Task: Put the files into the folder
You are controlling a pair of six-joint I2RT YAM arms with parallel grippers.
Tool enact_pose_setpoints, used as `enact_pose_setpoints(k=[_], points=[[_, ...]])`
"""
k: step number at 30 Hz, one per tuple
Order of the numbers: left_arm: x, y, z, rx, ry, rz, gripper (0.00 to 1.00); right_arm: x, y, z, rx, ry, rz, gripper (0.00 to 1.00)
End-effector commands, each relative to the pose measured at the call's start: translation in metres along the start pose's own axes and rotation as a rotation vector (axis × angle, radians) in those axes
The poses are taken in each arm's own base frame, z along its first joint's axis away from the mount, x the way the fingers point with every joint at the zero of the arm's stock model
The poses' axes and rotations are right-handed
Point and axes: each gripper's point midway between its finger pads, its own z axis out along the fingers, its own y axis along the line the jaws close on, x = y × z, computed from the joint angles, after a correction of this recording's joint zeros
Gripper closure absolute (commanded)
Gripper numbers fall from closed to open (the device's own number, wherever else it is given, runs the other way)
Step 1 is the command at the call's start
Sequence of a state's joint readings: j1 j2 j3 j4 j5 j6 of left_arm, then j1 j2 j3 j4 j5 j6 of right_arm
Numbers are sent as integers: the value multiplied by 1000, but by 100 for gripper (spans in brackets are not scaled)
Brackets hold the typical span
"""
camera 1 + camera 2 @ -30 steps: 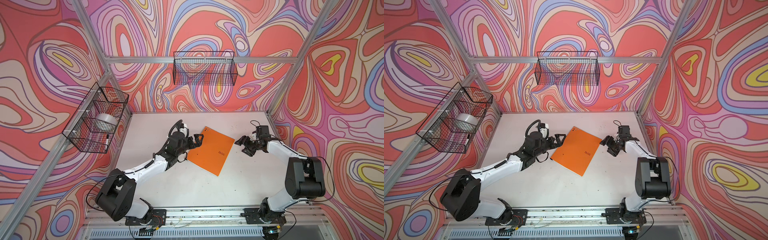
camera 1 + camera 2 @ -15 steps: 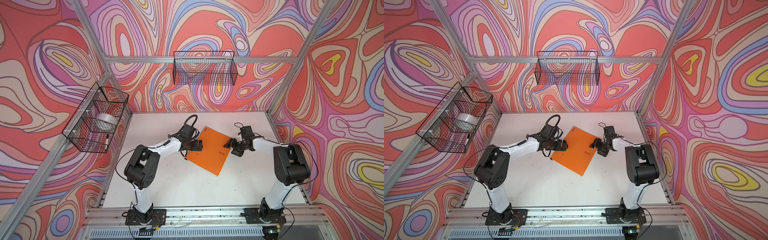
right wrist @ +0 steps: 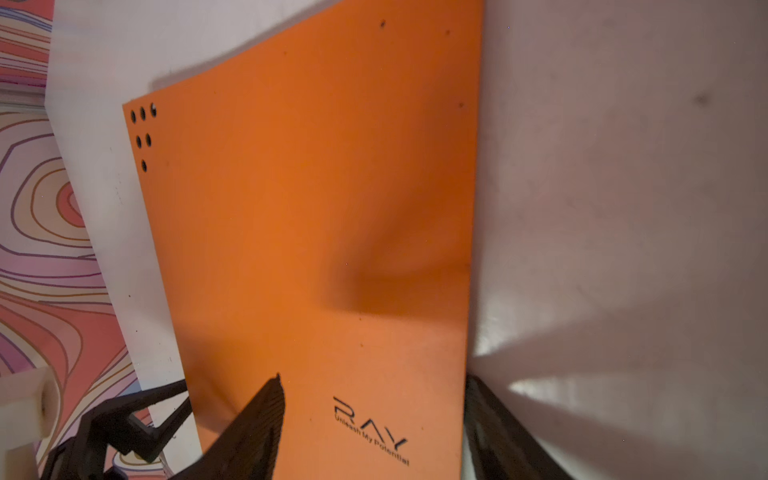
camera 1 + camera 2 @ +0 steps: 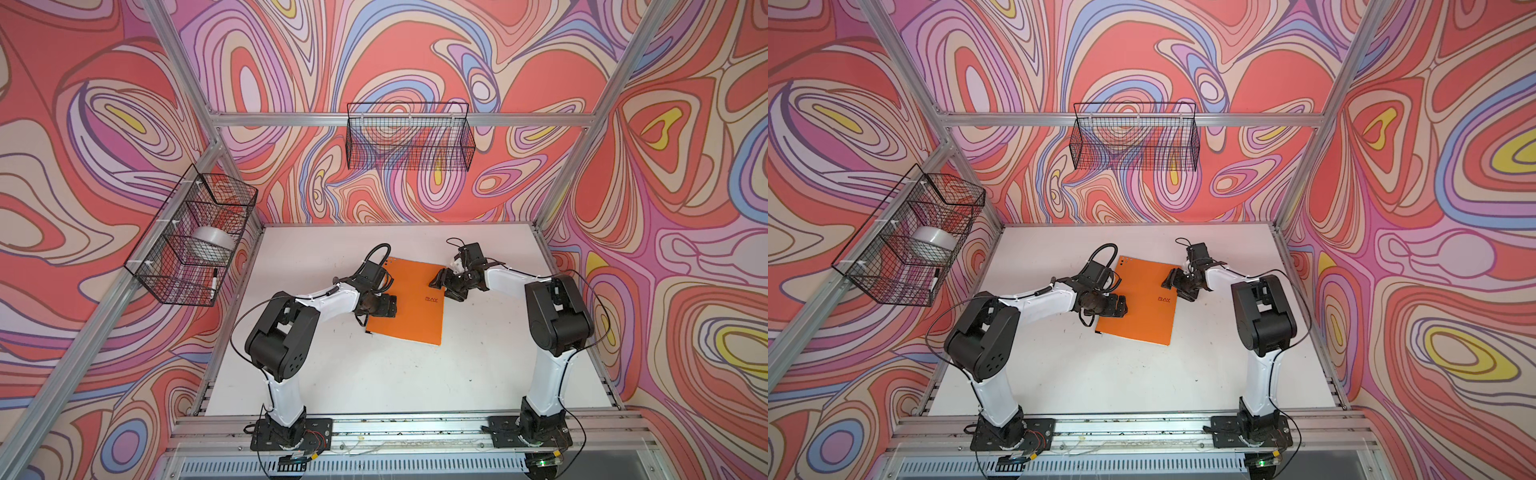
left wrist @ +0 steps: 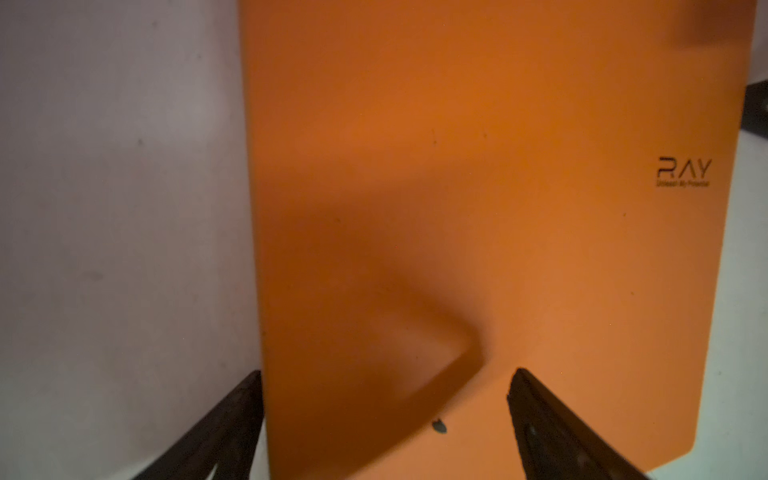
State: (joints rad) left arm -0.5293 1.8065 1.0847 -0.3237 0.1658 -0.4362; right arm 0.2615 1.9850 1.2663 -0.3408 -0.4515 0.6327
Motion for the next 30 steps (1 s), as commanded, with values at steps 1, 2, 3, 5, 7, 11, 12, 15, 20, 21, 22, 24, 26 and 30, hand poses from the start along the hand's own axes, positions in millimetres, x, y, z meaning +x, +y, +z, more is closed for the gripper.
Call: enact_pose_setpoints(k=[1,2,3,5,7,11,12,15,20,21,22,24,26,30], points=[[24,12,-11,-31,30,-49,10,39,-13,27,64,118,9,30],[30,16,-15,-43,26,-65,10,45,-9,30,61,127,4,30],[35,20,-18,-51,22,-79,10,52,-4,32,56,136,0,30],[43,25,-23,-57,12,-96,10,62,3,35,45,140,7,30],[48,24,-27,-37,4,-104,10,64,5,33,29,122,30,30],[44,21,-43,-27,-27,-117,8,55,1,24,86,79,3,26],[40,22,-48,-38,-47,-124,5,51,2,21,104,68,-11,25],[17,29,-78,-79,-141,-155,0,28,15,-3,132,-18,-63,2],[-30,54,-161,-213,-438,-184,0,-26,35,-96,141,-317,-124,2],[-35,62,-176,-249,-502,-197,0,-34,34,-113,133,-367,-127,2],[-39,74,-191,-306,-573,-219,0,-45,28,-138,148,-440,-124,2],[-39,104,-216,-423,-697,-281,0,-61,11,-178,233,-595,-138,2],[-36,131,-232,-541,-818,-302,0,-71,-14,-217,353,-771,-139,2],[-28,167,-227,-598,-937,-356,0,-74,-53,-241,497,-1006,-229,2]])
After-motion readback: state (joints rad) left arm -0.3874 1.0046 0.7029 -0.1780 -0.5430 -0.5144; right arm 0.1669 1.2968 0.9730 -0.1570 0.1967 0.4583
